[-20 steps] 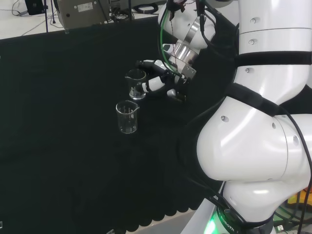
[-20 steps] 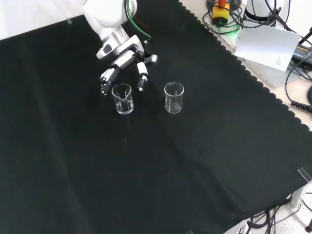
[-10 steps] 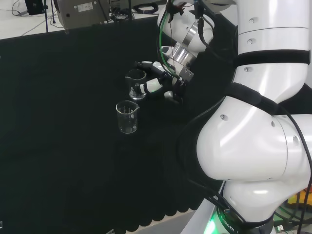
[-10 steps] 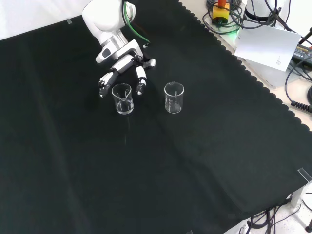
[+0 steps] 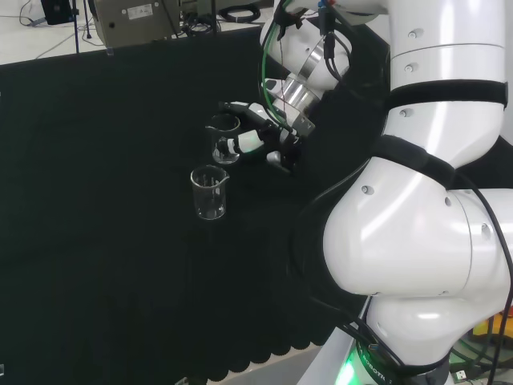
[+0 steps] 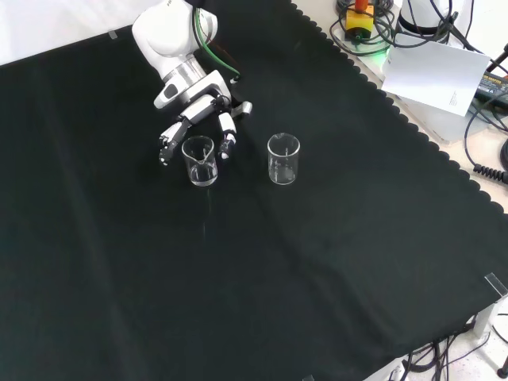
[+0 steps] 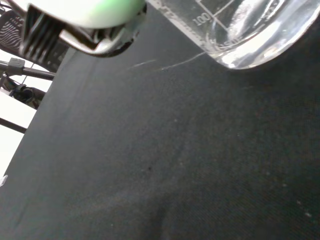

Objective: Pick up the beaker on the right.

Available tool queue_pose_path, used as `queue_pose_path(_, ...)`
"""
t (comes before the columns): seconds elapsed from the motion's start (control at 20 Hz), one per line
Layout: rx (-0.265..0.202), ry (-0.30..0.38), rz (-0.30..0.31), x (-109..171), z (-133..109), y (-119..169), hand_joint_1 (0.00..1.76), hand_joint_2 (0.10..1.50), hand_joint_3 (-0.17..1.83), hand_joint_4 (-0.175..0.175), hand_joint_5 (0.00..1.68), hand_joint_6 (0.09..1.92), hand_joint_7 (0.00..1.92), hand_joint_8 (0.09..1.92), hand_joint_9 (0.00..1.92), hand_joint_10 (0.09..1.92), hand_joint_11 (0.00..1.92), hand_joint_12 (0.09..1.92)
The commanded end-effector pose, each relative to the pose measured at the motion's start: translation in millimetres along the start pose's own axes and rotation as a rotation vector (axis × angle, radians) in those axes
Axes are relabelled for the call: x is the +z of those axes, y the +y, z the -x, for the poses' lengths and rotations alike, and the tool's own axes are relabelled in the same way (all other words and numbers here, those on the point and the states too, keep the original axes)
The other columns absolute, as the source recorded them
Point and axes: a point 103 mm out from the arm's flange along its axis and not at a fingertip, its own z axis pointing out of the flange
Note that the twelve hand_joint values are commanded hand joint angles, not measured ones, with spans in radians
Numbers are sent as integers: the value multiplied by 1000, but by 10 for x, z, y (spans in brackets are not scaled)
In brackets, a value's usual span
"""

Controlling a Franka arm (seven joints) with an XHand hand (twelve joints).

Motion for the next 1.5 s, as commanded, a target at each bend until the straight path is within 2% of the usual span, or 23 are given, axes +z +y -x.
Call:
queue_pose_path(0.05, -12, 6, -10, 56, -31, 28, 906, 480, 697, -45, 338, 87, 154, 641, 264, 621, 0, 1334)
queue_pose_path(0.4, 11, 53, 20, 101, 23, 49, 900, 482, 694, -44, 401, 87, 187, 651, 300, 628, 0, 1355)
queue_pose_path(0.8, -2, 84, 26, 119, -10, 94, 900, 493, 679, -42, 522, 109, 292, 673, 407, 622, 47, 1385)
queue_pose_path(0.9, 6, 89, 24, 133, -8, 104, 924, 509, 658, -38, 535, 230, 335, 662, 454, 588, 79, 1369)
queue_pose_path(1.05, 20, 106, 25, 152, 21, 111, 1000, 529, 673, -34, 481, 657, 385, 659, 508, 558, 137, 1356)
queue_pose_path(1.2, 38, 130, 50, 155, 57, 118, 1077, 541, 707, -31, 480, 893, 420, 669, 539, 559, 200, 1338)
queue_pose_path(1.25, 52, 141, 68, 147, 67, 120, 1119, 553, 730, -28, 505, 953, 445, 674, 568, 561, 244, 1325)
queue_pose_path(1.3, 61, 143, 97, 128, 73, 115, 1192, 580, 765, -45, 547, 1022, 504, 683, 658, 546, 431, 1258)
queue_pose_path(1.35, 73, 146, 127, 106, 73, 106, 1258, 608, 790, -67, 605, 1077, 573, 711, 748, 538, 617, 1161)
queue_pose_path(1.4, 83, 131, 171, 77, 66, 91, 1234, 702, 711, -110, 737, 1115, 668, 777, 835, 563, 755, 1066)
queue_pose_path(1.45, 88, 127, 209, 44, 57, 80, 1230, 788, 597, -70, 851, 1123, 805, 865, 922, 617, 871, 977)
queue_pose_path(1.5, 88, 118, 249, -1, 38, 68, 1288, 813, 534, -74, 927, 1107, 918, 926, 1028, 678, 967, 917)
